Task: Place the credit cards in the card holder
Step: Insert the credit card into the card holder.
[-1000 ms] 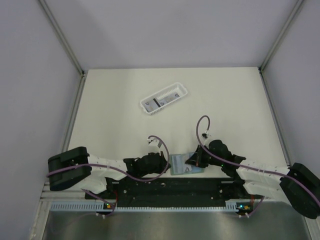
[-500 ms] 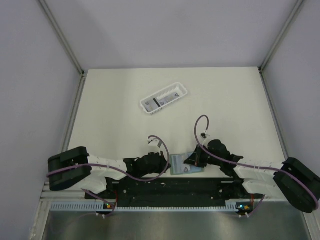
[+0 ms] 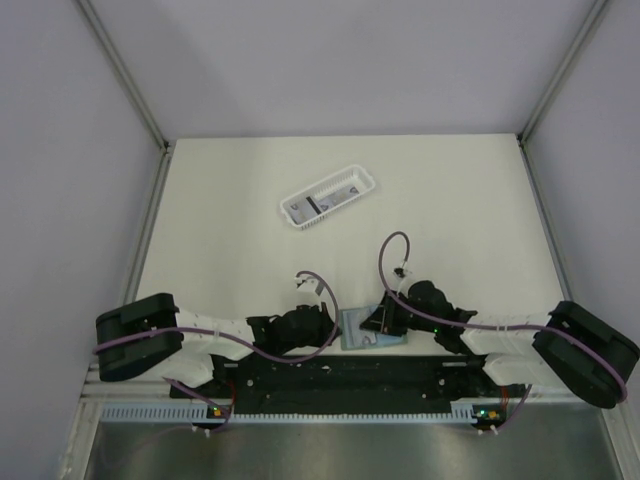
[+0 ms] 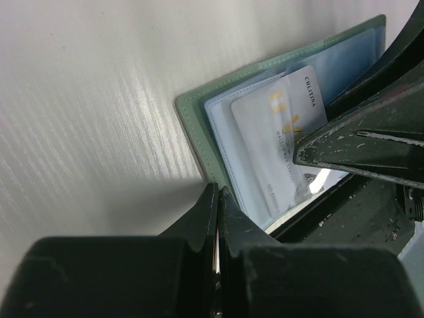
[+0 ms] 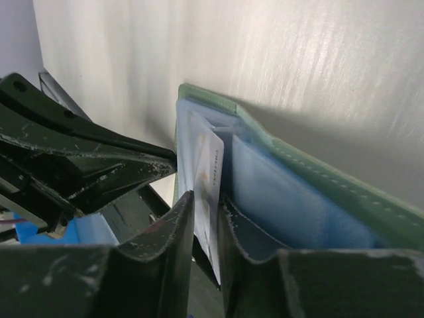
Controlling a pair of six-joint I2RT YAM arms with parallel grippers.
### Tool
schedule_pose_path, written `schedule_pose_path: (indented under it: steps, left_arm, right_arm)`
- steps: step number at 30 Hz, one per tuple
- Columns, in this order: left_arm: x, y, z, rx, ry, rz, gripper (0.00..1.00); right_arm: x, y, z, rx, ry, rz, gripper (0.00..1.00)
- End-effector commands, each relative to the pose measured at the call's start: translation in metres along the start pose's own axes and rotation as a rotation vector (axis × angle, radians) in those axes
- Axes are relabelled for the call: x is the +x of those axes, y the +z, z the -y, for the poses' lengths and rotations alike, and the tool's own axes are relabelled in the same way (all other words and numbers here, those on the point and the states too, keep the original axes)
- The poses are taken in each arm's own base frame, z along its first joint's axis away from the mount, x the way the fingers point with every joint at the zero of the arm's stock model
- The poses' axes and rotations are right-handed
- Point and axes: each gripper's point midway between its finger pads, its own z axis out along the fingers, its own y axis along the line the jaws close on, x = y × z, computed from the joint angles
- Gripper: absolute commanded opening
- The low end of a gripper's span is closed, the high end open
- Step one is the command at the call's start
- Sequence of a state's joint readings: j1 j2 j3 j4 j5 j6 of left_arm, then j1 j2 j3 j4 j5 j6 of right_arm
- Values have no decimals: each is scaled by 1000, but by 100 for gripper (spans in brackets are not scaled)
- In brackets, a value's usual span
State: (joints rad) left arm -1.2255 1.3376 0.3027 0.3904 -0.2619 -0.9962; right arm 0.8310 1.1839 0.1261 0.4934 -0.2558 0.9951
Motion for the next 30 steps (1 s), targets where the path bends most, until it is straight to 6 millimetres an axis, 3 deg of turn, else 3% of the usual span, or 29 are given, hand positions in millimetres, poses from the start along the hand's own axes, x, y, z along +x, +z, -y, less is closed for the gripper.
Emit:
schedule_pose_path:
  steps: [1,6,15,23,30]
  left_arm:
    - [2,2,1,7,-2,-8,0]
    - [2,0,1,10,-3,-8,0]
    - [2,-1,1,15,-4,-7,0]
    - [2,-4,-1,19,-7,-4,0]
    - [1,-5,0,20,-11,2,0]
  right_arm:
    - [7,3,-3,27,-39,-30,26]
    - [7,5,-7,31,-42,-35,36]
    - [13,17,-23,49,-75,-79,36]
    - [-10,-6,-22,242,-169,-56,41]
    - [-16,-19,-13,411,-243,-95,46]
